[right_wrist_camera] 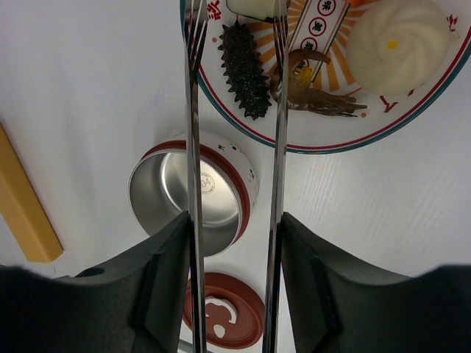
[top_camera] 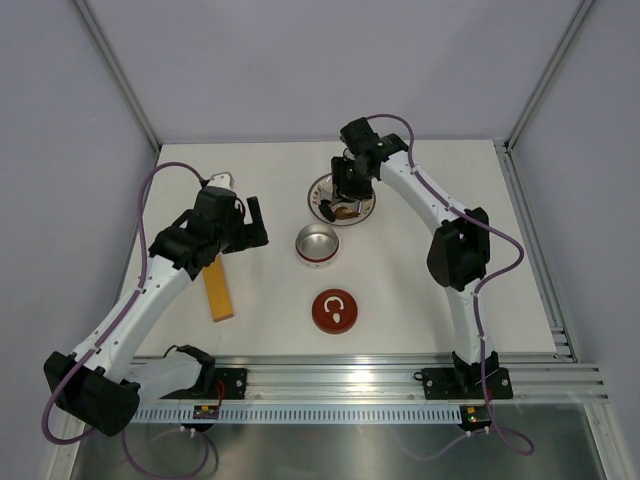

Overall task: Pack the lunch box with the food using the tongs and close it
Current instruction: Pick up the fake food from the plate, then place the fake food in the packing box, then pick up the fake food from the plate.

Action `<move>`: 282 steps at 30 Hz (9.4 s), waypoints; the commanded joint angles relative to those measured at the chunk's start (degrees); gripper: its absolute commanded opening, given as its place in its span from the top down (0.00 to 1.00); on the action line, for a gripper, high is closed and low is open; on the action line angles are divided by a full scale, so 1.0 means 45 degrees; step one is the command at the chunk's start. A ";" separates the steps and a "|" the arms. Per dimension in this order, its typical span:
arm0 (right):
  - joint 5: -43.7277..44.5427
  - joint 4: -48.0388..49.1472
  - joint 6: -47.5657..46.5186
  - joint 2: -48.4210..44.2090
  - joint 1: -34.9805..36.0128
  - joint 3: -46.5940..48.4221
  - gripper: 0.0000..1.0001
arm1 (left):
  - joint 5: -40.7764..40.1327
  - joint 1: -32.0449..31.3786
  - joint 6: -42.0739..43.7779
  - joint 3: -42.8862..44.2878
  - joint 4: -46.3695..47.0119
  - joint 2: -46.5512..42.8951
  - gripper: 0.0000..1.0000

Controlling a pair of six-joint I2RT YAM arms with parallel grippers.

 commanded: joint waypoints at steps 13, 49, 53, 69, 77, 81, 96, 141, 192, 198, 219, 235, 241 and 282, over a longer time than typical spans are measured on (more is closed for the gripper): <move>0.2089 -0.0347 0.0085 0.0471 0.0676 0.1396 0.43 | -0.0328 0.0071 0.0133 0.0091 0.0352 -0.0353 0.01; 0.1817 -0.0446 0.0144 0.1760 0.0989 0.2080 0.37 | -0.0387 0.0052 0.0270 -0.0105 0.0332 -0.0607 0.01; 0.1718 -0.0484 0.0105 0.1878 0.0989 0.2236 0.36 | -0.0387 0.0071 0.0251 -0.0163 0.0332 -0.0646 0.01; 0.2440 -0.0757 -0.0090 0.1097 0.1028 0.2586 0.59 | -0.0231 0.0052 0.0212 -0.0242 0.0390 -0.0646 0.01; 0.2772 -0.0700 -0.0169 0.0454 0.1048 0.2745 0.65 | -0.0133 0.0052 0.0153 -0.0320 0.0430 -0.0665 0.01; 0.2754 -0.0291 -0.0071 -0.0113 0.1029 0.2101 0.66 | -0.0172 0.0052 0.0192 -0.0339 0.0430 -0.0685 0.01; 0.2579 0.0335 0.0105 -0.1909 0.1067 -0.0125 0.68 | -0.0386 0.0052 0.0153 -0.0339 0.0410 -0.0763 0.01; 0.2754 0.1332 0.1179 -0.4782 0.4368 -0.5596 0.61 | -0.0309 0.0052 -0.0081 -0.0652 0.0625 -0.0666 0.01; 0.4219 0.0356 -0.0460 -0.3690 0.2963 -0.2999 0.41 | -0.0113 0.0071 -0.0042 -0.0418 0.0527 -0.0607 0.01; 0.2817 -0.0093 -0.1513 -0.2617 0.2162 -0.2102 0.42 | -0.0211 0.0052 -0.0023 -0.0417 0.0469 -0.0626 0.01; 0.1602 0.0081 -0.2258 -0.1267 0.1263 -0.1944 0.48 | -0.0406 0.0052 -0.0081 -0.0417 0.0391 -0.0549 0.01; 0.1641 0.0394 -0.2180 -0.0798 0.0951 -0.1924 0.53 | -0.0445 0.0052 -0.0120 -0.0359 0.0274 -0.0587 0.01; 0.1991 0.0375 -0.2083 -0.0719 0.0775 -0.1768 0.53 | -0.0484 0.0071 -0.0101 -0.0340 0.0234 -0.0607 0.01; 0.1505 0.1409 -0.1730 -0.4367 0.0735 -0.3248 0.90 | -0.0387 0.0052 -0.0178 -0.0359 0.0370 -0.0685 0.01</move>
